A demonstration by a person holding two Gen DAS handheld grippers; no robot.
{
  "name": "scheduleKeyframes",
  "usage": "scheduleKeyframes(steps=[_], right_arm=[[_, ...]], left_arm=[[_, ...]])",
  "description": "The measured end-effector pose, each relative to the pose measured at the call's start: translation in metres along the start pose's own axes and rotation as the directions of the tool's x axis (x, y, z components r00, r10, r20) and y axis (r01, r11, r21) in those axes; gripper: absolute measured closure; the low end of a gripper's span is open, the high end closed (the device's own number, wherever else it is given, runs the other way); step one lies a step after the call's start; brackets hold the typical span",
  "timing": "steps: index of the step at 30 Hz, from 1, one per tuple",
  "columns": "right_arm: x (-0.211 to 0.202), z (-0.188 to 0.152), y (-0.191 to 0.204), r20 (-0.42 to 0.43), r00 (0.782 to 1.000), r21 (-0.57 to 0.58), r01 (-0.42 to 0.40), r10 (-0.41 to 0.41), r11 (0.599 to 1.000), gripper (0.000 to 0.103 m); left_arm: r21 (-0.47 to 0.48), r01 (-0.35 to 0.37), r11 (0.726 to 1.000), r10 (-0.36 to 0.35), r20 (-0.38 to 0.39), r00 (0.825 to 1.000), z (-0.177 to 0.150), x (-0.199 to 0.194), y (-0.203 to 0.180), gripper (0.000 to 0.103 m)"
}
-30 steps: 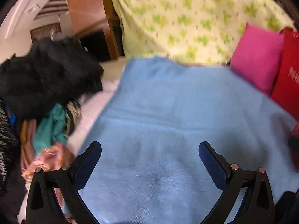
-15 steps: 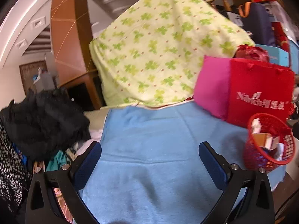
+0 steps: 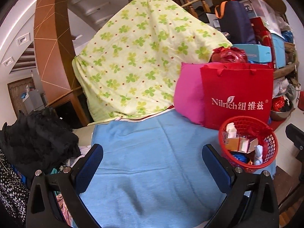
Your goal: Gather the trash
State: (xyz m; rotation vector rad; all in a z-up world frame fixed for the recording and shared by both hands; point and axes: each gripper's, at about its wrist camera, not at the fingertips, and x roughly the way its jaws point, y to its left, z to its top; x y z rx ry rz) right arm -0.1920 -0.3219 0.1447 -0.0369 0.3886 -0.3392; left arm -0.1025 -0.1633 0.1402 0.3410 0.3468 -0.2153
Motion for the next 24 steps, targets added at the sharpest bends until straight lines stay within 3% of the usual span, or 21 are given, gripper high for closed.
scheduleKeyframes(steps=[12,24], right_arm=[[-0.007,-0.006,-0.035,-0.005,0.999,0.055,0.047,-0.047,0.997,0.0],[-0.018,-0.009,-0.051,-0.009,0.997,0.077,0.081,-0.08,0.994,0.0]], left_arm=[[0.069,0.036,0.997,-0.037,0.01,0.999,0.009,-0.014,-0.035,0.0],[0.094,0.05,0.994,-0.053,0.034,0.998,0.017,-0.027,-0.045,0.0]])
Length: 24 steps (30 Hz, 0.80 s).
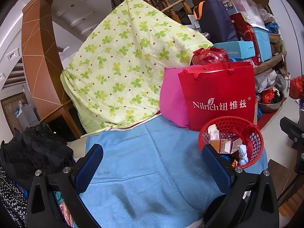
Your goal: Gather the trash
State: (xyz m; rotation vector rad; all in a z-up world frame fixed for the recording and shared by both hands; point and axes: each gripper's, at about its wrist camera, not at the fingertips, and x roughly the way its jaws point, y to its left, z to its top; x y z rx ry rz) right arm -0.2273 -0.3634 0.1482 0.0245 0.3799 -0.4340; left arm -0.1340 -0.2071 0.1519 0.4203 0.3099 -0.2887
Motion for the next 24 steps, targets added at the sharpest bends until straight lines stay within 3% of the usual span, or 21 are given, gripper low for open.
scheduleKeyframes(steps=[24], right_arm=[[-0.013,0.01,0.02,0.015,1.0,-0.049,0.019,-0.018,0.999,0.0]], left_arm=[[-0.047,0.029,0.998,-0.029,0.0,1.0,-0.003,-0.008,0.014,0.0]])
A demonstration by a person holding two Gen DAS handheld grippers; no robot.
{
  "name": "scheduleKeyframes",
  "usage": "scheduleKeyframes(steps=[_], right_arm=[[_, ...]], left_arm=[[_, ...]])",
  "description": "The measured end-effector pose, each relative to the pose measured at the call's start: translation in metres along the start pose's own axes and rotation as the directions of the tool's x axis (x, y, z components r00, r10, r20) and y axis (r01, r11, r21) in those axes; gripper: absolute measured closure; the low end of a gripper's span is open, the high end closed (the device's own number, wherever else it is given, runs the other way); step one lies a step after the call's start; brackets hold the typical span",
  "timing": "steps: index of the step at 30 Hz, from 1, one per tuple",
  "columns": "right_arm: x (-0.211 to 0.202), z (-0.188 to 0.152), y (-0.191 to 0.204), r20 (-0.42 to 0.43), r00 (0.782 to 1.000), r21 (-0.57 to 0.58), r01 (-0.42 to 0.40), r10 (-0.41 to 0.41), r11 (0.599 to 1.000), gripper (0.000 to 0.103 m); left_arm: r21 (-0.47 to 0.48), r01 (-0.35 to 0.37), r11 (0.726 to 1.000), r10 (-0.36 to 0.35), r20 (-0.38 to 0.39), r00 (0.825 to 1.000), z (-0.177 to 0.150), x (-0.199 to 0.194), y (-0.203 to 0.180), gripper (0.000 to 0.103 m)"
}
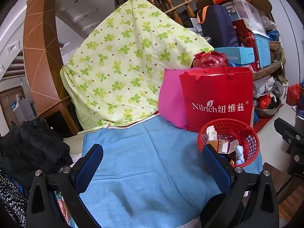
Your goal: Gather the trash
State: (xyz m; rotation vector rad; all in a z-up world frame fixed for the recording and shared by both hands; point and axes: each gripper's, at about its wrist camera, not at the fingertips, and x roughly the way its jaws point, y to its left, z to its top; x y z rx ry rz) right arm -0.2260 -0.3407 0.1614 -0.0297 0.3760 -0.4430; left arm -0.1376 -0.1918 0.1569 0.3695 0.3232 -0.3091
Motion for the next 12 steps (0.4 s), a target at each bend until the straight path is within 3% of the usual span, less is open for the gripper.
scheduleKeyframes(steps=[12], right_arm=[[0.013,0.0,0.014,-0.026,1.0,0.002,0.006,-0.006,1.0,0.0]], left_arm=[[-0.076,0.08,0.994,-0.078,0.026,0.997,-0.008,0.007,0.019,0.0]])
